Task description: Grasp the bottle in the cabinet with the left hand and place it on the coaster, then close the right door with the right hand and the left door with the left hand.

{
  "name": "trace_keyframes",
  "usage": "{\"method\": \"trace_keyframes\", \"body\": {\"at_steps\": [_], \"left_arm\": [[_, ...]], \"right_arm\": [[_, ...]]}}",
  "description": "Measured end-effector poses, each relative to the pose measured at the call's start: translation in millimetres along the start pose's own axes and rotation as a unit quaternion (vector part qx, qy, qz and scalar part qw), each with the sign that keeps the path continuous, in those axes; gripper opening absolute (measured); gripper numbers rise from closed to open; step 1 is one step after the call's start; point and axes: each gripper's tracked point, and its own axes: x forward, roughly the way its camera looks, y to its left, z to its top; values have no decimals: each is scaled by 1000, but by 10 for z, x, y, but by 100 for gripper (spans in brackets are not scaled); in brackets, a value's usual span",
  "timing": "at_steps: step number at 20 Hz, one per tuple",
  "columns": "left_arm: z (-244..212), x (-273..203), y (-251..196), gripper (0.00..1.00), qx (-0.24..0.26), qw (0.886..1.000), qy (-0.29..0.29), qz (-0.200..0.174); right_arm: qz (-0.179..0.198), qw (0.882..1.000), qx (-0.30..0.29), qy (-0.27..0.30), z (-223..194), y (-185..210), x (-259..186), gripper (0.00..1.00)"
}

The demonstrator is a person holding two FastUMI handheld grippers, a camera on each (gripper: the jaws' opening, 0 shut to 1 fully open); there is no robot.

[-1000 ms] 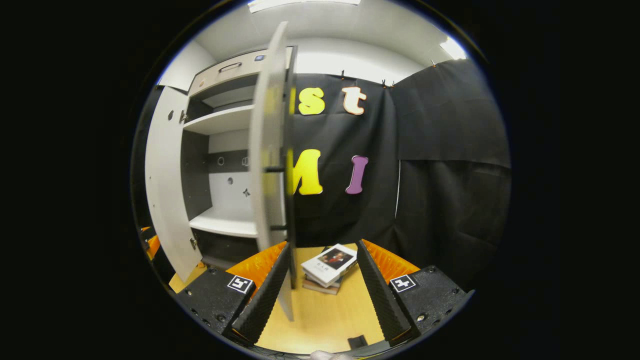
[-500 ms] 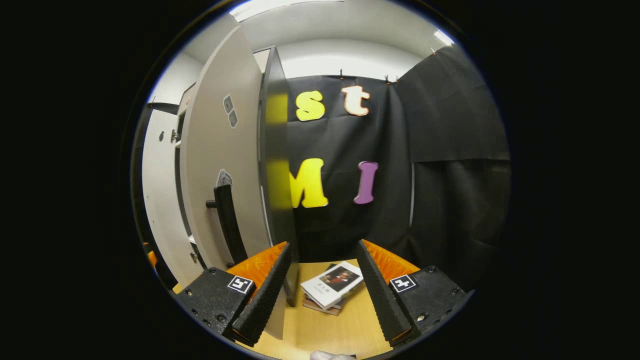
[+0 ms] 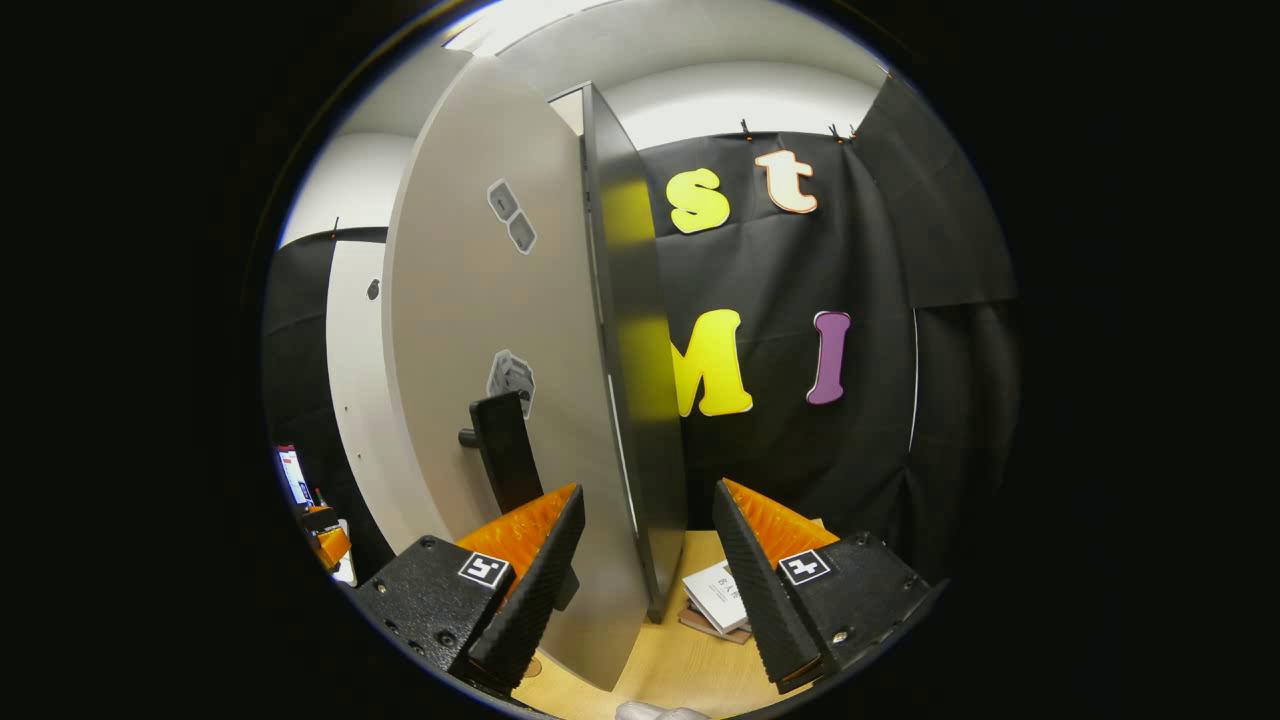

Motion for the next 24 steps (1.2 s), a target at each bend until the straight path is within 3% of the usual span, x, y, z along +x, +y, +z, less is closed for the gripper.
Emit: {"method": "trace_keyframes", "body": {"at_steps": [8, 11, 12, 17, 24], "left_arm": [[-99, 223, 61, 95, -14, 1000, 0, -27], [-139, 381, 246, 92, -19, 999, 2, -40], [-142, 428, 337, 95, -20, 999, 1, -42], [-206, 549, 721, 96, -22, 998, 3, -57], [-261, 661, 1044, 95, 6, 997, -4, -79]], "right_arm": [[-33, 998, -48, -11, 9, 301, -23, 80], [-35, 998, -44, 2, -37, 544, 38, 80], [-37, 998, -46, 5, -46, 628, 59, 80], [-49, 998, -48, 6, -78, 1022, 238, 80], [-6, 998, -64, -6, -206, 1882, 752, 81]]}}
